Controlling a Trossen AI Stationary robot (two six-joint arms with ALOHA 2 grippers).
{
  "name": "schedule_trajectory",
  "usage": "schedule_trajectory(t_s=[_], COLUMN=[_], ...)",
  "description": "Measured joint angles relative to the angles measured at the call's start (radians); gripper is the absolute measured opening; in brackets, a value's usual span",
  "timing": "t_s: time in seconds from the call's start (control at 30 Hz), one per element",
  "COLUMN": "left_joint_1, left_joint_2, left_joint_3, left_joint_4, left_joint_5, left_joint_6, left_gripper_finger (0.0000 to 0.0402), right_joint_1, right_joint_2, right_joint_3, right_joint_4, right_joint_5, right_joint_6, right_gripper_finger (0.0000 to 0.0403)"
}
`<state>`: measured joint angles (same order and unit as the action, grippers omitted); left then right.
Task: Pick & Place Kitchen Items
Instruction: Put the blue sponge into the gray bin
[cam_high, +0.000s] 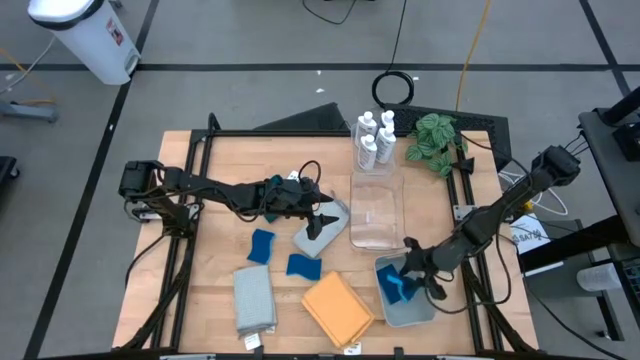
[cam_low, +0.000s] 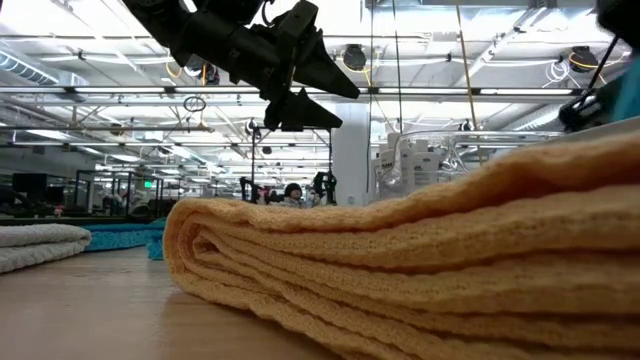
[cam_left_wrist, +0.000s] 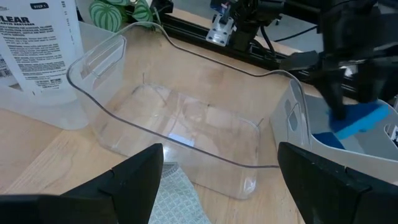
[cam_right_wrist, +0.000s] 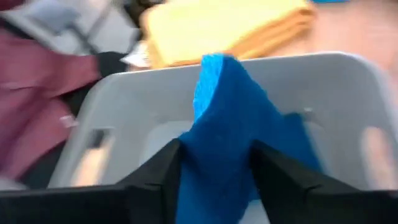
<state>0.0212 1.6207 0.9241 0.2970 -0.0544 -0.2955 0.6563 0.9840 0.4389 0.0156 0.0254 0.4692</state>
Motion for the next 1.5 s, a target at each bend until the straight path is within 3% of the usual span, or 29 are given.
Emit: schedule_trajectory(t_s=[0.17, 0.33, 0.63, 0.9, 1.03, 1.17, 1.23, 1.3, 1.5], left_joint_1=[0.0, 0.0, 0.0, 0.0, 0.0, 0.0, 0.0, 0.0, 0.0], left_joint_2=[0.0, 0.0, 0.0, 0.0, 0.0, 0.0, 0.0, 0.0, 0.0], left_joint_3=[0.0, 0.0, 0.0, 0.0, 0.0, 0.0, 0.0, 0.0, 0.0], left_joint_4=[0.0, 0.0, 0.0, 0.001, 0.001, 0.001, 0.001, 0.0, 0.001], left_joint_5=[0.0, 0.0, 0.0, 0.0, 0.0, 0.0, 0.0, 0.0, 0.0], left_joint_6=[0.0, 0.0, -0.05, -0.153, -0.127, -0.126, -0.129, -0.125, -0.125], left_gripper_finger=[0.0322, 0.0321, 0.0322, 0.0322, 0.0322, 0.0322, 0.0322, 0.0321, 0.0321], right_joint_1=[-0.013, -0.03, -0.063, -0.063, -0.063, -0.059, -0.05, -0.042, -0.039], right_joint_2=[-0.127, -0.315, -0.599, -0.708, -0.727, -0.731, -0.735, -0.745, -0.776], right_joint_3=[0.019, 0.025, 0.026, 0.026, 0.026, 0.026, 0.026, 0.026, 0.026], right_joint_4=[0.001, 0.002, 0.078, 0.014, 0.013, 0.038, 0.072, 0.088, 0.086], right_joint_5=[-0.178, -0.209, -0.213, -0.235, -0.372, -0.708, -0.822, -0.866, -0.82], right_joint_6=[0.02, -0.101, -0.253, -0.281, -0.262, -0.116, -0.072, -0.053, -0.165], right_gripper_finger=[0.0236, 0.0269, 0.0264, 0.0261, 0.0263, 0.0256, 0.0252, 0.0248, 0.0238])
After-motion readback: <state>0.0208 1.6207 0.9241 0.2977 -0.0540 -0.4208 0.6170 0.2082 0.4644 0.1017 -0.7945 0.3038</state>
